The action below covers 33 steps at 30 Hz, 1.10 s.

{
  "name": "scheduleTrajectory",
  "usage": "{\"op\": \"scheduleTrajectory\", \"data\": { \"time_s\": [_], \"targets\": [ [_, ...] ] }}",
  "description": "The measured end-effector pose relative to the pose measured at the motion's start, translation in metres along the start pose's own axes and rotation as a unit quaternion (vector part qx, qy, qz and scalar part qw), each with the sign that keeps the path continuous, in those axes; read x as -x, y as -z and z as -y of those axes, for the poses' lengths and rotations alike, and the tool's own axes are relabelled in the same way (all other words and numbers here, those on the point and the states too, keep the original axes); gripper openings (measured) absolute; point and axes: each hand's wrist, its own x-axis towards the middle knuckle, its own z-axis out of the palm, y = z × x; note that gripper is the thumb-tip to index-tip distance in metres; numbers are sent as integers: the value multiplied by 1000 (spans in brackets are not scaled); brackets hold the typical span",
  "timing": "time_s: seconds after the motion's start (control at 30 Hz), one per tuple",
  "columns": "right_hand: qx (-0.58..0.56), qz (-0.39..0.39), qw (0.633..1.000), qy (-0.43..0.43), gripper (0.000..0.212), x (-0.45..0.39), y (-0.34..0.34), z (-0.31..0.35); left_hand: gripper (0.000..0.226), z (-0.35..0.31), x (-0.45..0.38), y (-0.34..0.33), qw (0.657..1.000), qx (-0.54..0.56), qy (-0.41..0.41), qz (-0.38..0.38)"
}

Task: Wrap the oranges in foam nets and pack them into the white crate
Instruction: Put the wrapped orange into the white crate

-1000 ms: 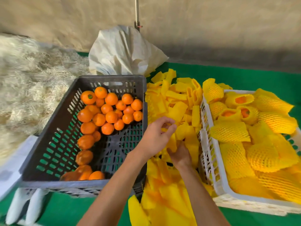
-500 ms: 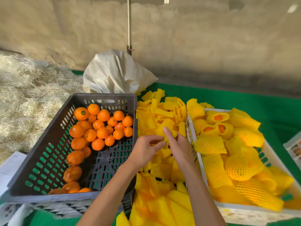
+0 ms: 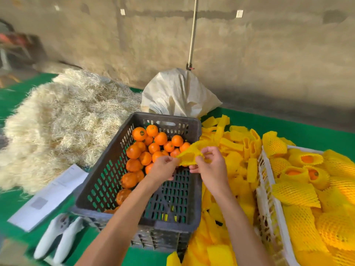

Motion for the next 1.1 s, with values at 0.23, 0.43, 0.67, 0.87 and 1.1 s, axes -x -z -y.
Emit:
{"op": "scheduleTrajectory", "data": {
  "time_s": [0.23, 0.43, 0.67, 0.87, 1.1],
  "targets": [
    [352, 105, 923, 111, 21, 6, -83, -19, 56, 55, -48, 72, 903, -413, 119, 4],
    [353, 135, 921, 93, 22, 0, -85, -33, 60, 104, -69, 83, 825, -551, 124, 32],
    [338, 134, 929, 73, 25, -3, -85, -34, 68, 90, -68, 77, 819, -561, 123, -14],
    [291, 36, 953, 71, 22, -5, -83, -23, 59, 60, -62, 77, 857, -503, 100, -45],
    [356, -63, 928, 88, 25, -34, -64, 0, 77, 30, -44, 75, 978, 138, 152, 29]
  ]
}}
